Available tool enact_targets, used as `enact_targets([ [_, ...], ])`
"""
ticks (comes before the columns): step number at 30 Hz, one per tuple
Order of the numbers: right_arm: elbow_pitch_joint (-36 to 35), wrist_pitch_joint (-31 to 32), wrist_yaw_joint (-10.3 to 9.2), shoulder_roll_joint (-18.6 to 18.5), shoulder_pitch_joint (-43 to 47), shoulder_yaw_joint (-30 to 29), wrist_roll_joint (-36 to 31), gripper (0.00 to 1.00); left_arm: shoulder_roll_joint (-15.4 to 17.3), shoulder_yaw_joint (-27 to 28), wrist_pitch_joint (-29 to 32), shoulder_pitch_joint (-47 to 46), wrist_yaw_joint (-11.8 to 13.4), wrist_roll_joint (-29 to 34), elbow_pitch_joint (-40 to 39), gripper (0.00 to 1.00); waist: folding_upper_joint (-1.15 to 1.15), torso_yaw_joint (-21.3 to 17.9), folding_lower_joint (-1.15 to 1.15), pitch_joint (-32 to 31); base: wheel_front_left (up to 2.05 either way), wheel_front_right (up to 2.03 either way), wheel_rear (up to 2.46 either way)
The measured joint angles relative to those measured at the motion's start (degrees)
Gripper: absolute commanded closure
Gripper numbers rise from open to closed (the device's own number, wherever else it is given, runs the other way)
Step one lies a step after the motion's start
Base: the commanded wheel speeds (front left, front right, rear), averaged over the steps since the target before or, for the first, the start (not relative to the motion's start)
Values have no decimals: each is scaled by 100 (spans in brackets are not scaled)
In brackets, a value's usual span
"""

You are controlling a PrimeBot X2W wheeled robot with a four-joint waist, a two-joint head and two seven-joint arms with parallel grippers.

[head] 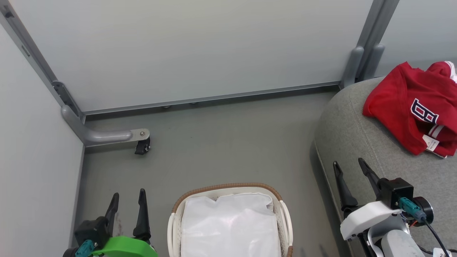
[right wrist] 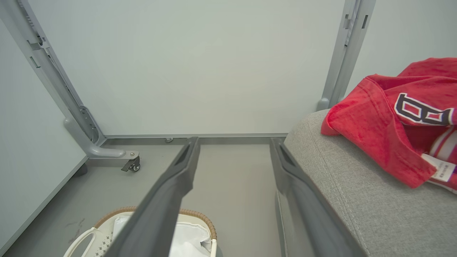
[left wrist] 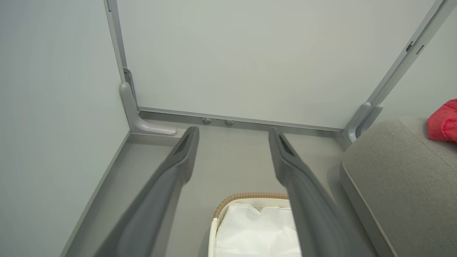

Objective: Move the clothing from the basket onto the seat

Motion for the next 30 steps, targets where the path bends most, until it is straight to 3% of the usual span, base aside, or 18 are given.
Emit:
enact_targets([
  [15, 20, 0, 0, 1, 1, 26, 79, 0, -1, -33, 0, -3, -18, -136, 97, 0, 0, -10, 0, 32, 0, 0, 0],
  [16, 31, 0, 0, 3, 2, 26, 79, 100, -2, -41, 0, -1, -18, -151, 124, 100, 0, -7, 0, 35, 0, 0, 0],
  [20, 250, 37, 0, 51, 138, 16, 126, 100, -23, -48, 33, 27, -18, -198, 345, 100, 0, -7, 0, 34, 0, 0, 0],
  [30, 183, 322, 0, 52, 153, -82, 1227, 100, -24, 112, 321, 25, -34, -1133, 249, 100, 0, -7, 0, 22, 0, 0, 0],
])
